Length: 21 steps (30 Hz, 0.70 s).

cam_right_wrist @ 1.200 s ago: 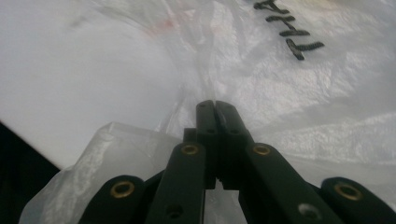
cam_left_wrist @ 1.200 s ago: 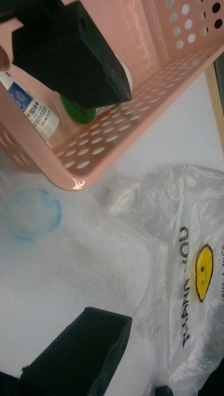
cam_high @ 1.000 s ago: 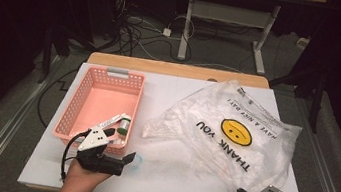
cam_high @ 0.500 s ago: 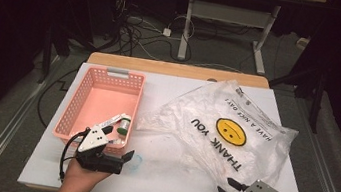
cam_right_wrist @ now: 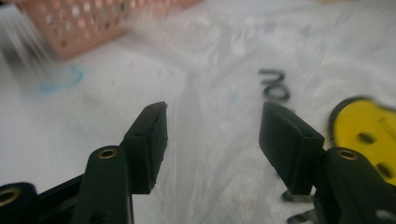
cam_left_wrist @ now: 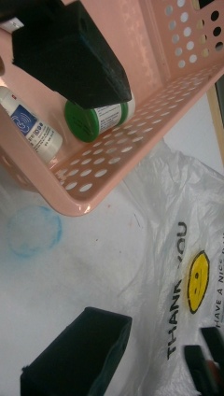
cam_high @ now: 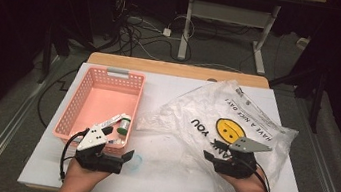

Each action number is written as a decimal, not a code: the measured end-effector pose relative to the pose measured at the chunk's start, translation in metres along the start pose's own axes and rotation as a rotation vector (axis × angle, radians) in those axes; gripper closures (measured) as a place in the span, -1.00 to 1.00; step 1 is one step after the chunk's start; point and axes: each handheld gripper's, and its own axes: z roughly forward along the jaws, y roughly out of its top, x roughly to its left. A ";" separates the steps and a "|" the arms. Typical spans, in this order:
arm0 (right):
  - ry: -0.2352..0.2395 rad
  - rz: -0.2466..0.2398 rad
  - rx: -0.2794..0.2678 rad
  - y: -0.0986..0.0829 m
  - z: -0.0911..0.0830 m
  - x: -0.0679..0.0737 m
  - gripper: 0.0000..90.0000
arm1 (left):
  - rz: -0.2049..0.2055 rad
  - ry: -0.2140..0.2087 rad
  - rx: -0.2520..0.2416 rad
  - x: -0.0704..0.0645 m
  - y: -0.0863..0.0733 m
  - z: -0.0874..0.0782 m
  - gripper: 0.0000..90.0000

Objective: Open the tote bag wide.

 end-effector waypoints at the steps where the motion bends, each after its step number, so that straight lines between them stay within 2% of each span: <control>1: 0.006 -0.008 0.033 -0.003 0.003 0.001 -0.05 | 0.000 0.007 0.001 0.000 0.000 0.000 -1.00; 2: 0.006 -0.008 0.033 -0.003 0.003 0.001 -0.05 | 0.000 0.007 0.001 0.000 0.000 0.000 -1.00; 3: 0.026 0.007 0.048 -0.007 0.007 0.002 -0.04 | 0.006 0.010 0.011 0.000 -0.002 -0.002 -1.00; 8: 0.023 -0.064 0.107 -0.010 0.016 0.008 -0.02 | 0.006 0.021 0.016 -0.002 -0.006 -0.007 -1.00; 12: 0.028 -0.078 0.142 -0.014 0.022 0.009 -0.03 | 0.005 0.025 0.019 -0.002 -0.007 -0.009 -1.00; 13: 0.022 -0.093 0.169 -0.017 0.028 0.011 -0.03 | 0.004 0.026 0.018 -0.002 -0.007 -0.009 -1.00; 15: 0.020 -0.107 0.186 -0.018 0.031 0.012 -0.01 | 0.021 0.028 0.011 -0.003 -0.008 -0.008 -1.00; 21: -0.009 -0.100 0.182 -0.017 0.035 0.009 0.39 | 0.017 0.012 0.022 -0.003 -0.008 -0.005 -1.00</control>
